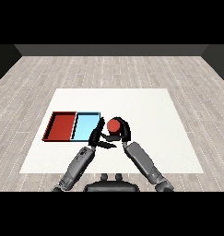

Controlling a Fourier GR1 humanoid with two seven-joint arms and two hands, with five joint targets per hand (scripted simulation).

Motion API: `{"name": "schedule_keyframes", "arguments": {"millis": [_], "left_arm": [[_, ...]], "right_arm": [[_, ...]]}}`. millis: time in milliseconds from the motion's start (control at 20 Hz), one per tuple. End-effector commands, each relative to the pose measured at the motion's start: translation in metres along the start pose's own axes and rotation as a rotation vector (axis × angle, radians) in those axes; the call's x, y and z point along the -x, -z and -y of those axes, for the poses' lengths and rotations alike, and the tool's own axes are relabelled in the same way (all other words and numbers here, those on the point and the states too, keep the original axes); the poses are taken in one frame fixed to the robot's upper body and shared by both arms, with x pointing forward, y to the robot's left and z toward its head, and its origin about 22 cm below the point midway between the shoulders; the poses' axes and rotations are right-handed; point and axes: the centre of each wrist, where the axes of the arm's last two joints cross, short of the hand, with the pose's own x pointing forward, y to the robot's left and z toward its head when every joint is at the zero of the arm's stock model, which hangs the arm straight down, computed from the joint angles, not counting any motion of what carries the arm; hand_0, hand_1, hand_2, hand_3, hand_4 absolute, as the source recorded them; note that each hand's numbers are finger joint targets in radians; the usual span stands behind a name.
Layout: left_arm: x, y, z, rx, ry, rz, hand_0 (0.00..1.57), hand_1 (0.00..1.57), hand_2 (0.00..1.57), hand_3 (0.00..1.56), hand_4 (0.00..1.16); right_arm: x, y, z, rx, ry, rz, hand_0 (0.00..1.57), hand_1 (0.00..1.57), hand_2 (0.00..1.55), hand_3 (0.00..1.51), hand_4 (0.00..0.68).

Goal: Pick the red can and put it in the red box

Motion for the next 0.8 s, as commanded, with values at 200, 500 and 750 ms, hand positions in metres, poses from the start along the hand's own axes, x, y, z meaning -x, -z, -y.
{"name": "schedule_keyframes", "arguments": {"millis": [200,500,750], "left_arm": [[0.011,-0.01,0.001,0.012,-0.035,-0.034,0.0,0.0,0.0,0.0,0.0],[0.018,0.0,0.008,0.04,-0.05,0.001,0.0,0.0,0.0,0.0,0.0],[0.002,0.01,0.021,0.045,-0.033,0.004,0.0,0.0,0.0,0.0,0.0]], "right_arm": [[-0.009,-0.004,-0.007,-0.035,0.02,-0.005,1.45,1.45,1.44,1.38,0.624],[-0.016,-0.002,-0.031,-0.026,0.061,0.0,1.49,1.49,1.44,1.38,0.615],[0.0,-0.012,-0.037,-0.045,0.033,-0.001,1.49,1.49,1.45,1.37,0.617]]}}
